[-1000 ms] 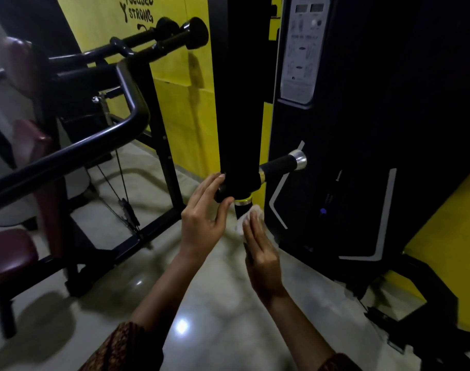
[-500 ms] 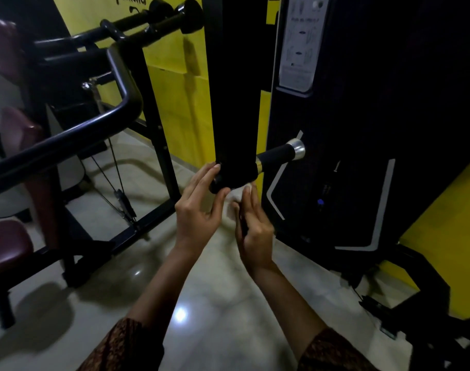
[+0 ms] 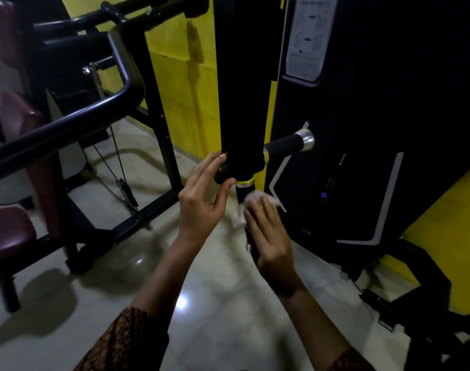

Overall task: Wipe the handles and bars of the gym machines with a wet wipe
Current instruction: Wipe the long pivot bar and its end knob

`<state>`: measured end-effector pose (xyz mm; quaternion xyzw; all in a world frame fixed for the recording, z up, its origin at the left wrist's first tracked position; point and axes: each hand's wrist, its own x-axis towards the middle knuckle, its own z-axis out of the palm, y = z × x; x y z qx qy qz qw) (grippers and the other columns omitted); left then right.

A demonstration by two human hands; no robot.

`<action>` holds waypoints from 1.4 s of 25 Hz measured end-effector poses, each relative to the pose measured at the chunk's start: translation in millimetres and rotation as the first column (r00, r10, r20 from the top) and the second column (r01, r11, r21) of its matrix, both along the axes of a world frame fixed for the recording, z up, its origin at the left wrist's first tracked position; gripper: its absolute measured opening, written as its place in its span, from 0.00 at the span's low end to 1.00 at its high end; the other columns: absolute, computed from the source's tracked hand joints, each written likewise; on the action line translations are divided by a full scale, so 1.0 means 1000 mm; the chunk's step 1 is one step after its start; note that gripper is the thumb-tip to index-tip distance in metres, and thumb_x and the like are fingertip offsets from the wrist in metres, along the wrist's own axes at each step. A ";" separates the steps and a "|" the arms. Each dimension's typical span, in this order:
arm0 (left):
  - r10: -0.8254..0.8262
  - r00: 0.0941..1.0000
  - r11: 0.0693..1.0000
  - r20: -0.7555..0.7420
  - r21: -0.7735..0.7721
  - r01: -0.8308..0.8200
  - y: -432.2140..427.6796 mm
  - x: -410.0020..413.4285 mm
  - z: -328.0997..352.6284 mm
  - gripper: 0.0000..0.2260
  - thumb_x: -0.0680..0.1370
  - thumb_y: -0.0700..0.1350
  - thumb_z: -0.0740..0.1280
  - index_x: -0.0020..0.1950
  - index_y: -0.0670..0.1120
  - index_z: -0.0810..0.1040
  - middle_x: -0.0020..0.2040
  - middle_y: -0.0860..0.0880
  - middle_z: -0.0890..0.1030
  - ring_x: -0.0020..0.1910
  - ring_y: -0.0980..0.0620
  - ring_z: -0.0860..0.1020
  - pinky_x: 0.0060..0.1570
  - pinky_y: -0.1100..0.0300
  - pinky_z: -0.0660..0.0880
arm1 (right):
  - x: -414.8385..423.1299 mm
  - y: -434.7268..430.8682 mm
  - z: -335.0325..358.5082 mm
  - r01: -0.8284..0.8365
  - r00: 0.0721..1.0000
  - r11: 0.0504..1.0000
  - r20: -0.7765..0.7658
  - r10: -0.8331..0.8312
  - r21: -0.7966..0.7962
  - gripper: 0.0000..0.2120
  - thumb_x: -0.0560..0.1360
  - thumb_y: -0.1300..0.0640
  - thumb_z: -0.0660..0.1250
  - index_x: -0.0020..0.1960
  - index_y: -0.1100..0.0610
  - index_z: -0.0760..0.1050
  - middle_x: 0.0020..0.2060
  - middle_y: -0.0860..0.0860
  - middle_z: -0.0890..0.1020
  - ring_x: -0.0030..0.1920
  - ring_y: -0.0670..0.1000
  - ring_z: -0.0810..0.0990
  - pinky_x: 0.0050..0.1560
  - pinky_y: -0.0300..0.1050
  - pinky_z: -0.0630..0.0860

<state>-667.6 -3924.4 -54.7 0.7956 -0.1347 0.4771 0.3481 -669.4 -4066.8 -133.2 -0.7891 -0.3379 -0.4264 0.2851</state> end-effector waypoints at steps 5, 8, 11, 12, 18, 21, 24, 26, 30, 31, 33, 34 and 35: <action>0.013 0.999 0.997 0.031 0.073 -0.015 0.007 0.001 -0.001 0.18 0.72 0.36 0.71 0.61 0.33 0.74 0.61 0.42 0.74 0.62 0.47 0.73 0.64 0.63 0.68 | 0.031 -0.002 -0.010 -0.154 0.987 0.961 0.016 0.162 -0.228 0.15 0.77 0.67 0.63 0.63 0.69 0.71 0.65 0.61 0.71 0.69 0.58 0.66 0.70 0.51 0.64; 0.013 0.999 0.998 0.044 0.059 -0.016 0.008 0.002 -0.002 0.18 0.73 0.37 0.70 0.60 0.33 0.74 0.61 0.42 0.74 0.62 0.47 0.74 0.64 0.61 0.69 | 0.008 -0.029 -0.063 -0.276 0.940 0.935 -0.267 0.214 -0.224 0.16 0.82 0.61 0.52 0.67 0.62 0.68 0.66 0.56 0.72 0.72 0.50 0.63 0.66 0.52 0.69; 0.016 0.999 0.999 0.043 0.036 -0.017 0.005 0.003 -0.005 0.17 0.73 0.38 0.69 0.61 0.33 0.74 0.61 0.41 0.74 0.62 0.47 0.74 0.64 0.60 0.70 | -0.018 -0.042 -0.075 -0.241 0.957 0.970 -0.177 0.231 -0.035 0.12 0.79 0.62 0.59 0.59 0.63 0.76 0.59 0.57 0.78 0.65 0.51 0.73 0.57 0.52 0.76; 0.019 0.999 0.999 0.042 0.029 -0.020 0.003 0.003 -0.005 0.17 0.73 0.38 0.69 0.61 0.33 0.74 0.61 0.41 0.75 0.62 0.47 0.74 0.64 0.60 0.70 | -0.017 -0.038 -0.061 -0.175 0.975 0.981 -0.120 0.185 0.087 0.11 0.78 0.62 0.61 0.58 0.63 0.77 0.56 0.58 0.79 0.62 0.52 0.76 0.57 0.51 0.76; 0.050 0.998 0.999 0.041 0.014 -0.050 -0.001 0.002 -0.004 0.17 0.73 0.37 0.69 0.61 0.34 0.74 0.61 0.43 0.74 0.62 0.51 0.72 0.64 0.65 0.67 | 0.019 0.025 0.044 0.042 0.763 0.818 -0.546 0.345 0.574 0.23 0.80 0.50 0.52 0.68 0.63 0.68 0.61 0.59 0.76 0.62 0.52 0.74 0.61 0.39 0.70; 0.041 0.999 0.999 0.036 0.015 -0.042 -0.001 0.002 -0.005 0.17 0.74 0.37 0.69 0.61 0.34 0.74 0.61 0.43 0.74 0.63 0.50 0.72 0.64 0.65 0.67 | 0.006 0.032 0.025 0.037 0.808 0.859 -0.521 0.275 0.510 0.24 0.81 0.50 0.51 0.67 0.66 0.68 0.57 0.60 0.76 0.58 0.48 0.74 0.58 0.27 0.67; 0.040 0.999 0.999 0.037 0.008 -0.040 0.001 0.003 -0.006 0.17 0.74 0.37 0.68 0.61 0.33 0.73 0.61 0.42 0.73 0.63 0.50 0.72 0.65 0.65 0.67 | -0.006 0.016 -0.010 0.029 0.853 0.906 -0.483 0.199 0.423 0.22 0.81 0.51 0.51 0.61 0.67 0.72 0.51 0.56 0.77 0.51 0.42 0.74 0.51 0.28 0.71; 0.038 0.998 0.999 0.040 0.007 -0.039 0.001 0.002 -0.005 0.17 0.74 0.37 0.68 0.61 0.33 0.73 0.61 0.42 0.73 0.63 0.50 0.72 0.65 0.65 0.67 | -0.013 0.002 -0.036 0.001 0.837 0.942 -0.515 0.182 0.335 0.23 0.81 0.48 0.50 0.60 0.64 0.73 0.54 0.56 0.76 0.53 0.44 0.73 0.56 0.30 0.71; 0.034 0.999 0.999 0.040 0.012 -0.034 0.000 0.002 -0.004 0.18 0.73 0.37 0.69 0.60 0.33 0.74 0.61 0.42 0.74 0.62 0.49 0.73 0.65 0.64 0.67 | -0.033 -0.022 -0.070 0.079 0.625 0.929 -0.744 0.237 0.362 0.24 0.79 0.43 0.52 0.62 0.59 0.72 0.56 0.47 0.73 0.56 0.50 0.74 0.56 0.32 0.70; 0.031 0.999 0.999 0.040 0.015 -0.031 0.000 0.002 -0.003 0.18 0.73 0.36 0.69 0.60 0.33 0.74 0.61 0.42 0.74 0.62 0.49 0.73 0.65 0.64 0.67 | -0.035 -0.024 -0.065 0.120 0.643 0.900 -0.723 0.252 0.420 0.18 0.80 0.47 0.54 0.59 0.59 0.73 0.53 0.47 0.76 0.52 0.47 0.77 0.52 0.37 0.73; 0.028 0.999 0.999 0.041 0.017 -0.029 -0.001 0.002 -0.002 0.18 0.73 0.36 0.69 0.60 0.33 0.73 0.61 0.42 0.73 0.62 0.49 0.73 0.65 0.64 0.67 | -0.029 -0.017 -0.037 0.164 0.768 0.836 -0.600 0.224 0.523 0.21 0.81 0.49 0.54 0.56 0.64 0.75 0.49 0.52 0.76 0.50 0.37 0.75 0.50 0.32 0.72; 0.029 0.999 0.999 0.038 0.016 -0.030 -0.001 0.002 -0.002 0.18 0.73 0.36 0.69 0.61 0.33 0.73 0.61 0.42 0.73 0.63 0.49 0.72 0.65 0.64 0.67 | -0.021 -0.010 -0.017 0.151 0.836 0.840 -0.521 0.173 0.521 0.24 0.81 0.48 0.53 0.58 0.68 0.74 0.51 0.55 0.75 0.52 0.36 0.73 0.53 0.27 0.69; 0.029 0.999 0.999 0.033 0.013 -0.030 -0.001 0.002 -0.001 0.18 0.73 0.36 0.69 0.61 0.33 0.73 0.61 0.42 0.73 0.63 0.50 0.72 0.65 0.65 0.67 | -0.010 -0.001 0.000 0.112 0.880 0.862 -0.453 0.145 0.494 0.25 0.81 0.49 0.53 0.61 0.70 0.72 0.53 0.59 0.74 0.55 0.38 0.73 0.57 0.26 0.67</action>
